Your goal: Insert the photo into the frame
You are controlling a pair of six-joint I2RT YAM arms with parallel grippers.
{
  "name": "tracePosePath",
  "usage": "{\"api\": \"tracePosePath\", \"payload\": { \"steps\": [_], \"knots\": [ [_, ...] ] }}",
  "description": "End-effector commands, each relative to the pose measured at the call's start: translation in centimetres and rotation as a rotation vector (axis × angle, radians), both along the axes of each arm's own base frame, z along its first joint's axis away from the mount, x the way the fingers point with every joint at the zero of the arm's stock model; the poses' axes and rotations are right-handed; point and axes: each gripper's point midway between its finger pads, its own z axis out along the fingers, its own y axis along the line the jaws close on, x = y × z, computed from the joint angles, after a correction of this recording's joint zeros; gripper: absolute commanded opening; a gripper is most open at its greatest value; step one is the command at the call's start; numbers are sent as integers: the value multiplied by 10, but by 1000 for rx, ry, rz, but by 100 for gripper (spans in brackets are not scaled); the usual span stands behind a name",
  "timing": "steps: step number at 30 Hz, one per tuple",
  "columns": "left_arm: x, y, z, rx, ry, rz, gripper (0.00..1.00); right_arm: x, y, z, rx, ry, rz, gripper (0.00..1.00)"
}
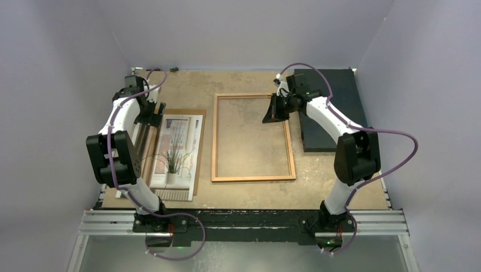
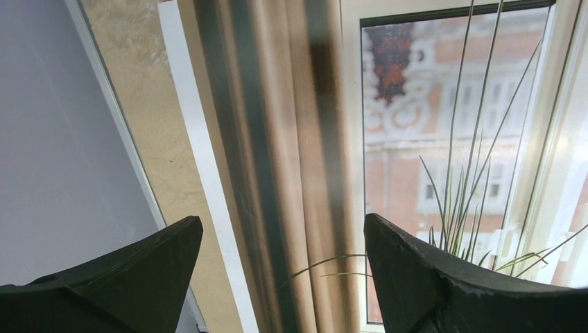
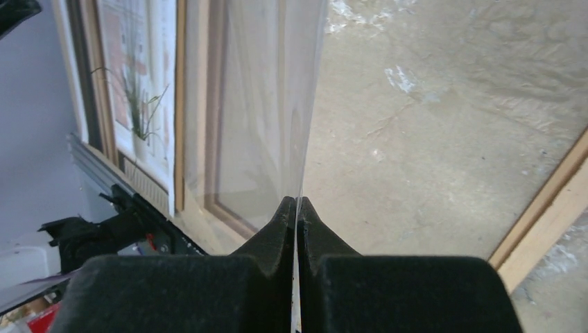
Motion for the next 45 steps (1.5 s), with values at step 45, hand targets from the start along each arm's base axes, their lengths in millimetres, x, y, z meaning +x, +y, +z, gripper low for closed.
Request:
{"api": "tracePosePath", "payload": {
  "steps": [45],
  "knots": [
    [28, -121, 1, -82, -76, -260, 80, 40, -54, -25, -397, -25, -72, 0]
  ]
}}
